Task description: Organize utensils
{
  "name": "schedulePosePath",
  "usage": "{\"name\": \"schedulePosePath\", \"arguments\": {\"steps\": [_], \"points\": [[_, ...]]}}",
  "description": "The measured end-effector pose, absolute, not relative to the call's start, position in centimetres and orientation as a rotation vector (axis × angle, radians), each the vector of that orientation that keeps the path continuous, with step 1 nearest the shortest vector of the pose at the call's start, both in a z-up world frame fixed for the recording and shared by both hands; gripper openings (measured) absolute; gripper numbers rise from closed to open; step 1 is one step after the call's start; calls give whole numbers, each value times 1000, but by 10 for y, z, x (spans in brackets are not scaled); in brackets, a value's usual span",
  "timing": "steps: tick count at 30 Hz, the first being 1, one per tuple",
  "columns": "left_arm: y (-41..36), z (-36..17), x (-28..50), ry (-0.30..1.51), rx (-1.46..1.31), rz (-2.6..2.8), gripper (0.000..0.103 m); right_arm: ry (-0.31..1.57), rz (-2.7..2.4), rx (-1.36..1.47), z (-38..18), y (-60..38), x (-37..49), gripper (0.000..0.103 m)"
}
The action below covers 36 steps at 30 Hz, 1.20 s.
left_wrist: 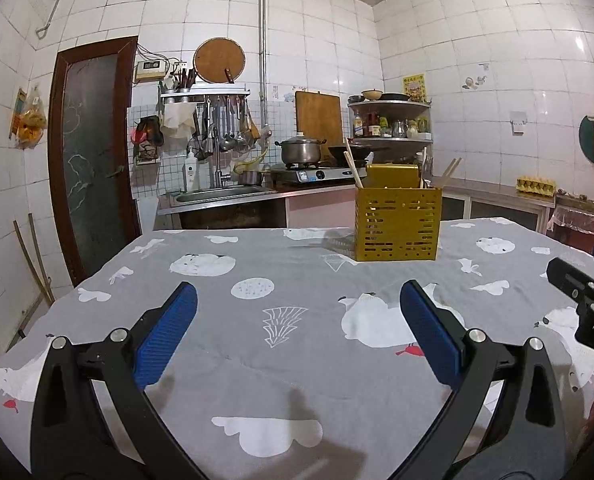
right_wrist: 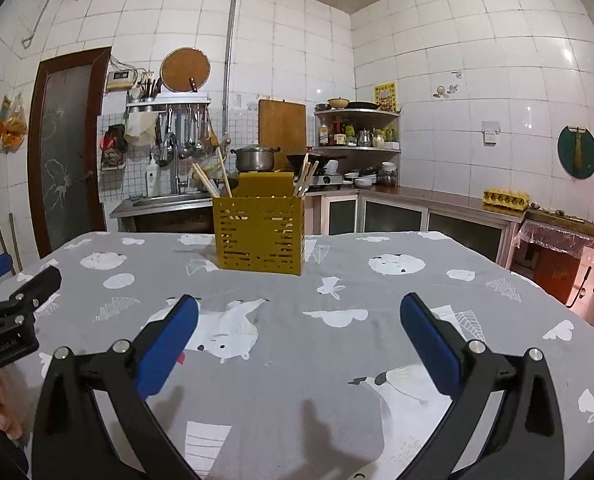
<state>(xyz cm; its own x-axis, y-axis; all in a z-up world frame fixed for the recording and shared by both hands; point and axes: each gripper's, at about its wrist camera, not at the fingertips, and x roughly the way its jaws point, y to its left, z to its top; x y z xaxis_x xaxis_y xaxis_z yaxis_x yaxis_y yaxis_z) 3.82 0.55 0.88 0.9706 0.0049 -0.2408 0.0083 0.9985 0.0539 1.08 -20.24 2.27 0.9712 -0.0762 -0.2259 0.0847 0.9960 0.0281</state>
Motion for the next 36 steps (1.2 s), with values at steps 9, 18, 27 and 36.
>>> {"name": "schedulePosePath", "arguments": {"steps": [9,18,27,36], "points": [[7,8,37,241,42,-5,98,219,-78,48,23,-204,9,99],[7,8,36,241,41,-5,98,219,-77,56,23,-205,9,99],[6,8,35,238,44,-3,98,220,-76,60,22,-208,9,99],[5,8,34,238,45,-3,98,223,-77,53,22,-210,10,99]]}}
